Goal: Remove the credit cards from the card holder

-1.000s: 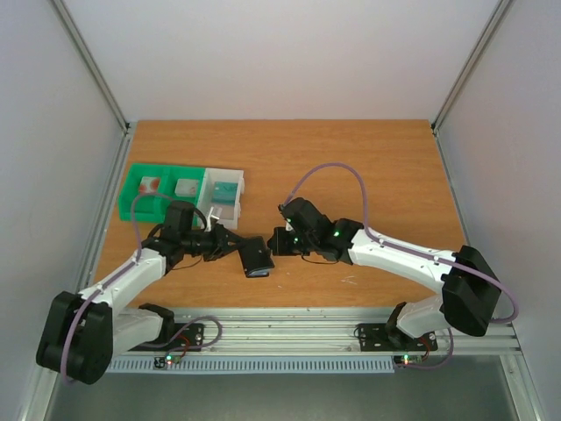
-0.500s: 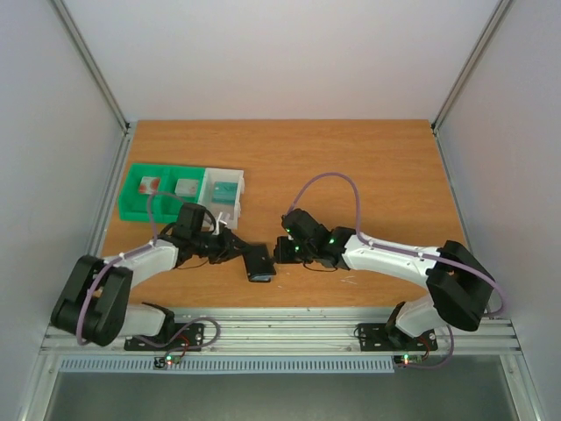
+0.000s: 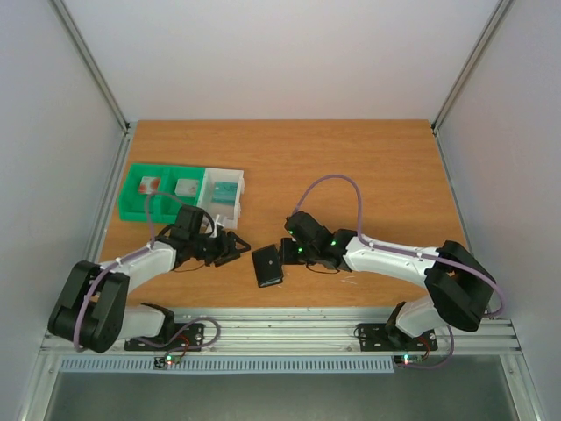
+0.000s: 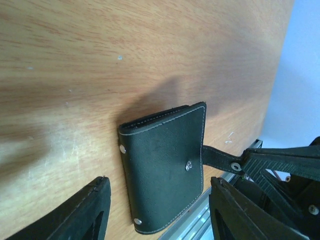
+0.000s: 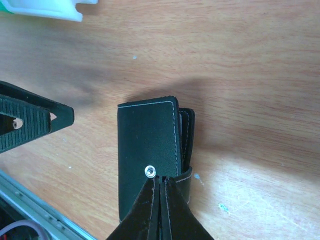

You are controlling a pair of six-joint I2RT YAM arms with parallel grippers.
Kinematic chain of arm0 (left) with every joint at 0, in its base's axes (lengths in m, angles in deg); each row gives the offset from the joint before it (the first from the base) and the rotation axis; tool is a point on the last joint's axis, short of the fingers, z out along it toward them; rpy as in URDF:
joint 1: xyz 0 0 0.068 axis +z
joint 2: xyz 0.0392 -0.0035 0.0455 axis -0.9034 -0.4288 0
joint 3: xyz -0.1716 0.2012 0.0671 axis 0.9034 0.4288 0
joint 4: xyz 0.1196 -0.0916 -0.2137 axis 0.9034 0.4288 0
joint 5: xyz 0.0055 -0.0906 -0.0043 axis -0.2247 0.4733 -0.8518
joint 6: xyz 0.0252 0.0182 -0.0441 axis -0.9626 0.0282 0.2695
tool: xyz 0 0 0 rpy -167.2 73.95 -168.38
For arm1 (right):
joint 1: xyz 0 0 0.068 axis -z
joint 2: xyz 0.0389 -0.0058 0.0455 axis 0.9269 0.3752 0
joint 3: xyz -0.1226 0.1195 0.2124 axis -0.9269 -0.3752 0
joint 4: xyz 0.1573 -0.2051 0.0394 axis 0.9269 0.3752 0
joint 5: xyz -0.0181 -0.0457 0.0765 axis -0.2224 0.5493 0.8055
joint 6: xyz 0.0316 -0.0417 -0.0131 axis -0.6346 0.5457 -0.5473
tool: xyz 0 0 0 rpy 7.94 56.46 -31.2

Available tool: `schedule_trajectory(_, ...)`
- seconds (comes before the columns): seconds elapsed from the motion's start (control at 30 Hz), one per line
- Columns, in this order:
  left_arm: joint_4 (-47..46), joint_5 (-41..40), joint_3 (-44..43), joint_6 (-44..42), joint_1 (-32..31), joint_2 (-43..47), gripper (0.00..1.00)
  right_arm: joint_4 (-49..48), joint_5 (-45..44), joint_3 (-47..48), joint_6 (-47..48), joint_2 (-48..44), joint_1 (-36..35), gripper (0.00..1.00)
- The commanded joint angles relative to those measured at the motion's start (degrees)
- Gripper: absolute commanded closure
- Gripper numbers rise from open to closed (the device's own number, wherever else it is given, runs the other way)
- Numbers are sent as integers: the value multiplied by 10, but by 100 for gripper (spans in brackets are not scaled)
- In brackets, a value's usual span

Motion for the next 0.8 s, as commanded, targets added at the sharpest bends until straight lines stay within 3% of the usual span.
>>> schedule_trajectory(0.0, 25, 2, -11, -24, 1, 38, 43, -16, 9, 3, -12, -26, 2, 99)
schedule_trajectory(0.37, 38, 34, 4, -27, 1, 97, 29, -110, 118, 5, -41, -40, 2, 99)
schedule_trajectory(0.77, 9, 37, 25, -25, 1, 71, 29, -149, 165, 9, -66, -23, 2, 99)
